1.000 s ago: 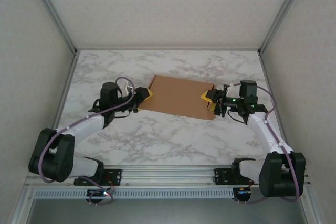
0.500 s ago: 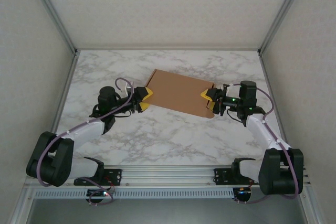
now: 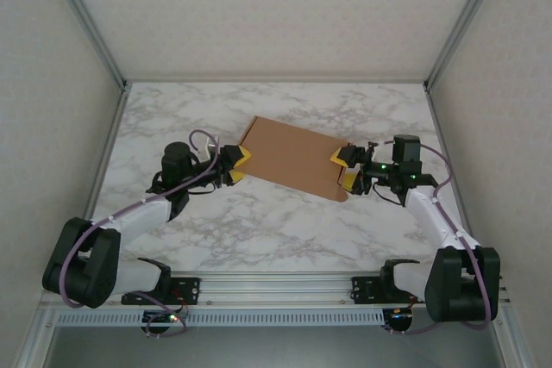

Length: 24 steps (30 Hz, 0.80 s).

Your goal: Fold the paper box

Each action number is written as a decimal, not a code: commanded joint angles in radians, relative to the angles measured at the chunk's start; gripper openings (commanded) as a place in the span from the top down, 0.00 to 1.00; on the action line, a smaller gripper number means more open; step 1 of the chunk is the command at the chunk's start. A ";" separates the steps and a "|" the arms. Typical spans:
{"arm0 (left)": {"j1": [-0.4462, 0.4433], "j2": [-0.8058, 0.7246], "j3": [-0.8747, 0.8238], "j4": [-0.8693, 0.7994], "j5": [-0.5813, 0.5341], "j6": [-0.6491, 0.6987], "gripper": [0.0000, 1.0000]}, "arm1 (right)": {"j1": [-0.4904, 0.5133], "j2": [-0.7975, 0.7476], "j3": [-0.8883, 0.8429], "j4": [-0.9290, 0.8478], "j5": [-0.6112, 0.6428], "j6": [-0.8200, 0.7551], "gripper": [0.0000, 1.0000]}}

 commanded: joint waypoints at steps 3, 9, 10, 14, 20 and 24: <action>0.022 -0.054 0.004 -0.053 -0.034 0.013 0.44 | -0.005 -0.085 0.152 -0.362 0.222 -0.255 0.20; 0.043 -0.104 -0.008 -0.166 -0.064 0.033 0.42 | 0.004 -0.178 0.259 -0.562 0.519 -0.482 0.26; 0.051 -0.118 -0.018 -0.184 -0.074 0.030 0.42 | 0.017 -0.204 0.266 -0.559 0.564 -0.523 0.30; 0.086 -0.180 -0.074 -0.212 -0.106 -0.018 0.42 | 0.170 -0.358 0.214 -0.406 0.764 -0.829 0.37; 0.120 -0.261 -0.098 -0.282 -0.138 -0.059 0.42 | 0.470 -0.553 0.030 -0.174 0.834 -1.626 0.27; 0.138 -0.279 -0.091 -0.320 -0.117 -0.062 0.41 | 0.554 -0.585 -0.072 -0.207 0.859 -2.063 0.24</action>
